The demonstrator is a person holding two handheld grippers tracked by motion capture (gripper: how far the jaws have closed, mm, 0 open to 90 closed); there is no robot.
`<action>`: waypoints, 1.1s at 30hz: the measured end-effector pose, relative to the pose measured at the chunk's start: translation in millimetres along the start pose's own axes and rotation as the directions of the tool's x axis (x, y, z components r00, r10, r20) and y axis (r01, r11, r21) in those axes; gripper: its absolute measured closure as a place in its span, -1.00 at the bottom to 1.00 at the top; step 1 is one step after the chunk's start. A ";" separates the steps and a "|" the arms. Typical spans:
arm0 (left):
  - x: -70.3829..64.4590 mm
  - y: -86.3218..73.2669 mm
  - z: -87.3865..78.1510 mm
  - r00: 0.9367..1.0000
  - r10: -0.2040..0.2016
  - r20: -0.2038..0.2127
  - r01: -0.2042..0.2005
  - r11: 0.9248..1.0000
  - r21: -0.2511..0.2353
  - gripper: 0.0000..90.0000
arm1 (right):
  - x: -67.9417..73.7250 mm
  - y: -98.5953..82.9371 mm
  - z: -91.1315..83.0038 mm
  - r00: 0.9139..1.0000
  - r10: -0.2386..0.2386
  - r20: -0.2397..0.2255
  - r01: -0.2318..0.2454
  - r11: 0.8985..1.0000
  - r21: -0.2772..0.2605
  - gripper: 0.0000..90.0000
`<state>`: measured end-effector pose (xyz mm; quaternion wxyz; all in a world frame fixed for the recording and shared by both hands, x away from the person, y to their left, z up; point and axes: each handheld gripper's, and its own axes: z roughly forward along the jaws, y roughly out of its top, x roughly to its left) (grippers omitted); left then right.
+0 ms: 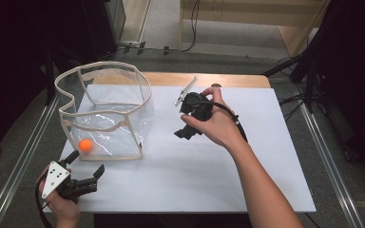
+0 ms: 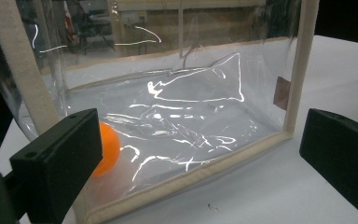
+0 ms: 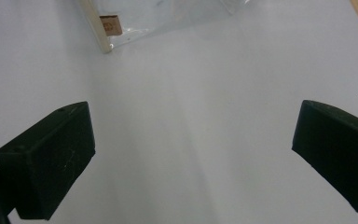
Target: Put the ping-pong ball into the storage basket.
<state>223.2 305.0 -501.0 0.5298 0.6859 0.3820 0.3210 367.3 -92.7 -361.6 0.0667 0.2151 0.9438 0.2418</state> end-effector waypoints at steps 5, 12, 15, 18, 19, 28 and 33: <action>-0.2 0.0 0.0 1.000 0.000 0.000 0.000 1.000 0.000 -1.00 | 0.1 -9.4 2.7 1.000 0.019 0.002 -0.019 1.000 -0.003 -1.00; -0.3 0.0 0.0 1.000 0.003 0.000 -0.003 1.000 0.001 -1.00 | -0.4 -22.8 5.5 0.999 0.033 0.007 -0.033 0.999 -0.014 -1.00; -0.4 0.0 0.0 1.000 0.003 0.000 -0.003 1.000 0.002 -1.00 | 0.0 -28.3 7.3 0.999 0.037 0.007 -0.037 0.999 -0.017 -1.00; -0.5 0.0 0.1 1.000 0.003 0.000 -0.003 1.000 0.001 -1.00 | 0.0 -33.9 8.3 0.999 0.040 0.009 -0.040 0.999 -0.019 -1.00; -0.5 0.0 0.1 1.000 0.004 0.000 -0.004 1.000 0.001 -1.00 | 0.0 -35.9 9.0 0.999 0.039 0.006 -0.039 0.999 -0.027 -1.00; -0.5 0.0 0.2 1.000 0.006 0.000 -0.006 1.000 0.002 -1.00 | 0.3 -52.7 12.4 0.998 0.056 0.012 -0.056 0.998 -0.036 -1.00; -0.6 0.0 0.2 1.000 0.006 0.000 -0.006 1.000 0.002 -1.00 | 0.5 -62.5 14.2 0.998 0.065 0.011 -0.064 0.997 -0.044 -1.00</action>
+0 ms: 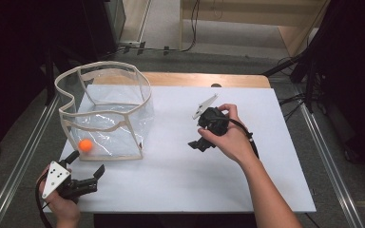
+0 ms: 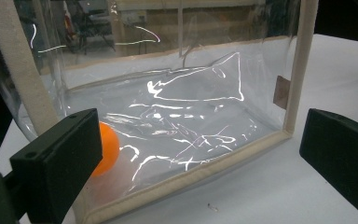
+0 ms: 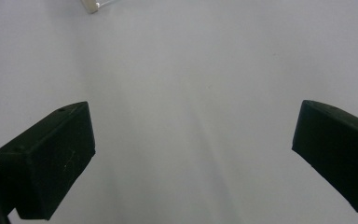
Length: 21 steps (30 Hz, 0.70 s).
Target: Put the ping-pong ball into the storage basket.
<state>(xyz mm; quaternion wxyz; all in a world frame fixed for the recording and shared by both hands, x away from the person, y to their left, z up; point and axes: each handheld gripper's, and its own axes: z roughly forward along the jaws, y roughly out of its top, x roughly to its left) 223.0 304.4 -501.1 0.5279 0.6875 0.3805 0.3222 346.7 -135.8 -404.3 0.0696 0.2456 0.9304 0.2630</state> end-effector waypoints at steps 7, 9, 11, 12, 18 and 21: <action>-0.1 0.0 0.0 1.000 0.000 -0.001 0.000 1.000 0.001 -1.00 | 0.8 -14.9 1.0 1.000 0.021 0.006 -0.021 1.000 -0.021 -1.00; -0.1 0.0 0.1 1.000 0.000 0.000 0.000 1.000 0.000 -1.00 | 0.9 -18.8 0.4 0.999 0.034 0.006 -0.034 0.999 -0.029 -1.00; -0.2 0.0 0.0 1.000 0.000 -0.001 0.000 1.000 0.001 -1.00 | 0.4 -23.6 0.2 0.999 0.042 0.009 -0.042 0.998 -0.039 -1.00; -0.2 0.0 0.0 1.000 0.001 -0.001 -0.001 1.000 0.001 -1.00 | -0.1 -26.2 0.2 0.999 0.045 0.011 -0.045 0.998 -0.043 -1.00; -0.3 0.0 0.1 1.000 0.000 0.000 0.000 1.000 0.000 -1.00 | -0.8 -41.2 1.2 0.998 0.070 0.008 -0.069 0.996 -0.060 -1.00; -0.3 0.0 0.0 1.000 0.001 -0.001 -0.001 1.000 0.001 -1.00 | -0.3 -49.3 1.3 0.997 0.080 0.014 -0.079 0.994 -0.073 -1.00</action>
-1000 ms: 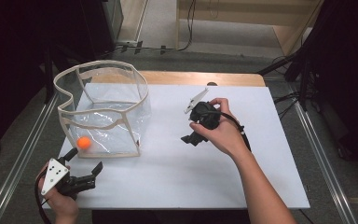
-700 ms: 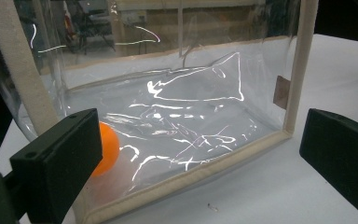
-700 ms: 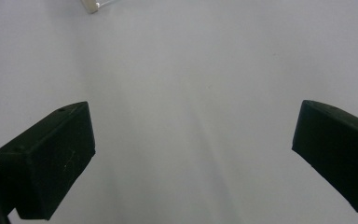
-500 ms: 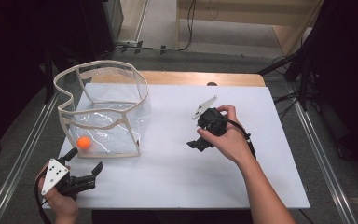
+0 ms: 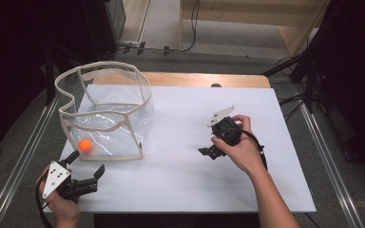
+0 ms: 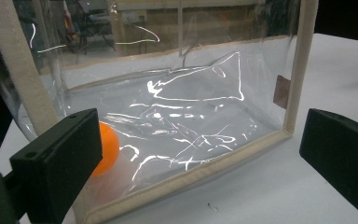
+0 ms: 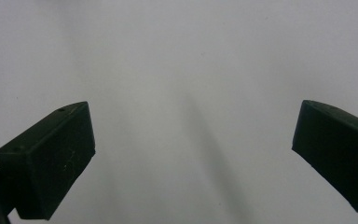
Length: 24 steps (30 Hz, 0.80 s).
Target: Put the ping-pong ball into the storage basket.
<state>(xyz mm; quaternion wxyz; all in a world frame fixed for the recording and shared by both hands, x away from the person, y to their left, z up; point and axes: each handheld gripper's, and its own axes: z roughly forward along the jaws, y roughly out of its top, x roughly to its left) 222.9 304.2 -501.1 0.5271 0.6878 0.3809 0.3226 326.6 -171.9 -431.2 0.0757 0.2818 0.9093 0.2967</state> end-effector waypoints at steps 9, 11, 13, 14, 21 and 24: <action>-0.1 0.1 0.0 1.000 0.002 -0.001 -0.002 1.000 0.003 -1.00 | -2.3 -25.2 -5.7 0.999 0.046 0.020 -0.045 0.998 -0.048 -1.00; -0.1 0.0 0.0 1.000 0.003 0.000 -0.003 1.000 0.002 -1.00 | -2.6 -29.8 -7.2 0.998 0.051 0.028 -0.049 0.997 -0.053 -1.00; -0.2 0.0 0.0 1.000 0.002 0.000 -0.002 1.000 0.002 -1.00 | -2.5 -34.5 -8.2 0.998 0.056 0.033 -0.054 0.997 -0.060 -1.00; -0.2 0.0 -0.1 1.000 0.003 -0.001 -0.003 1.000 0.003 -1.00 | -2.3 -36.9 -8.8 0.998 0.059 0.037 -0.056 0.996 -0.066 -1.00; -0.2 0.0 0.1 1.000 0.002 -0.001 -0.002 1.000 0.002 -1.00 | -3.2 -55.3 -12.1 0.995 0.085 0.045 -0.080 0.992 -0.099 -1.00; -0.3 0.0 0.0 1.000 0.002 -0.001 -0.002 1.000 0.003 -1.00 | -3.4 -63.2 -13.5 0.994 0.097 0.056 -0.090 0.990 -0.109 -1.00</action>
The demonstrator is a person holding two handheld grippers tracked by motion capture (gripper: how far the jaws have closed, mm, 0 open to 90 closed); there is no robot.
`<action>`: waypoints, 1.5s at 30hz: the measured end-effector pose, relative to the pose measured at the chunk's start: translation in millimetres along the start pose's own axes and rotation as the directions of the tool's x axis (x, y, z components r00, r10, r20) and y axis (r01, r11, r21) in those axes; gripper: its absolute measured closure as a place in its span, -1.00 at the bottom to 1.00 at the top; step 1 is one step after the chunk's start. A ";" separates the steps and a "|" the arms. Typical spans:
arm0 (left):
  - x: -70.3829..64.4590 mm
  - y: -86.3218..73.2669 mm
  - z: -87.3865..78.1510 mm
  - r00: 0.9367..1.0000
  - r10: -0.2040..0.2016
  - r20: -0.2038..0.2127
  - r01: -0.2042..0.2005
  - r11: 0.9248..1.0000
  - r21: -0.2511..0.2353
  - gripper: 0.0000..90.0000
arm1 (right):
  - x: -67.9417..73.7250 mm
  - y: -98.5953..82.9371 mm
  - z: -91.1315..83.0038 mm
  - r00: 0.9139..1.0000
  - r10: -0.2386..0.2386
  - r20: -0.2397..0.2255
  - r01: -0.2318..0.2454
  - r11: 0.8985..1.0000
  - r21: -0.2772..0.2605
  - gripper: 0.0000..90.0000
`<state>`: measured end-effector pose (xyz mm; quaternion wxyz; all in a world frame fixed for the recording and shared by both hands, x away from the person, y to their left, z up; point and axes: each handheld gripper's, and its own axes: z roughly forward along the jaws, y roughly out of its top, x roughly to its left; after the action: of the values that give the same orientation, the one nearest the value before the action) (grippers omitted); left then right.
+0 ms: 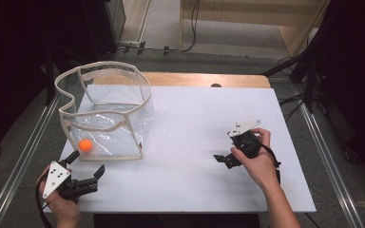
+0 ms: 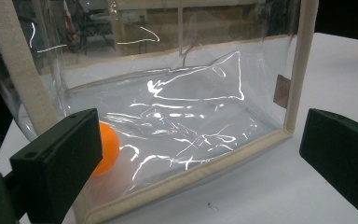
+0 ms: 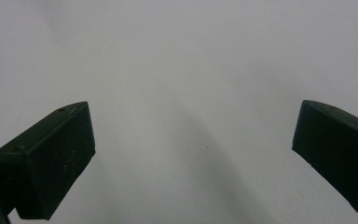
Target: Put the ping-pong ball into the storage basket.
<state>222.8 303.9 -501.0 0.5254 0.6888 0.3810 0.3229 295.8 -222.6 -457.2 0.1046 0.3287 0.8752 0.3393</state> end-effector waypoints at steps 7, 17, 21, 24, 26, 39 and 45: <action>-0.1 0.0 -0.1 1.000 0.002 -0.002 -0.002 1.000 0.001 -1.00 | -2.8 -17.1 -4.7 1.000 0.024 0.015 -0.024 0.999 -0.026 -1.00; -0.2 0.0 -0.1 1.000 0.004 -0.003 -0.004 1.000 0.001 -1.00 | -4.1 -37.1 -9.9 0.998 0.048 0.032 -0.046 0.997 -0.059 -1.00; -0.3 0.0 -0.1 1.000 0.003 -0.003 -0.003 1.000 0.002 -1.00 | -5.4 -44.5 -11.8 0.998 0.056 0.040 -0.053 0.996 -0.077 -1.00; -0.4 0.0 0.0 1.000 0.003 -0.003 -0.003 1.000 0.002 -1.00 | -5.9 -49.5 -13.8 0.996 0.071 0.047 -0.066 0.994 -0.087 -1.00; -0.4 0.0 0.0 1.000 0.002 -0.003 -0.002 1.000 0.002 -1.00 | -6.4 -52.8 -15.1 0.996 0.078 0.048 -0.073 0.992 -0.098 -1.00; -0.7 0.0 0.1 1.000 0.004 -0.004 -0.004 1.000 0.002 -1.00 | -8.3 -72.3 -24.9 0.992 0.111 0.055 -0.103 0.985 -0.142 -1.00; -0.9 0.1 0.0 1.000 0.006 -0.004 -0.006 1.000 0.004 -1.00 | -9.3 -78.7 -31.5 0.991 0.120 0.067 -0.108 0.981 -0.158 -1.00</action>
<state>222.5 303.1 -501.0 0.5220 0.6905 0.3807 0.3253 250.4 -288.7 -486.1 0.1431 0.3819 0.8214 0.3986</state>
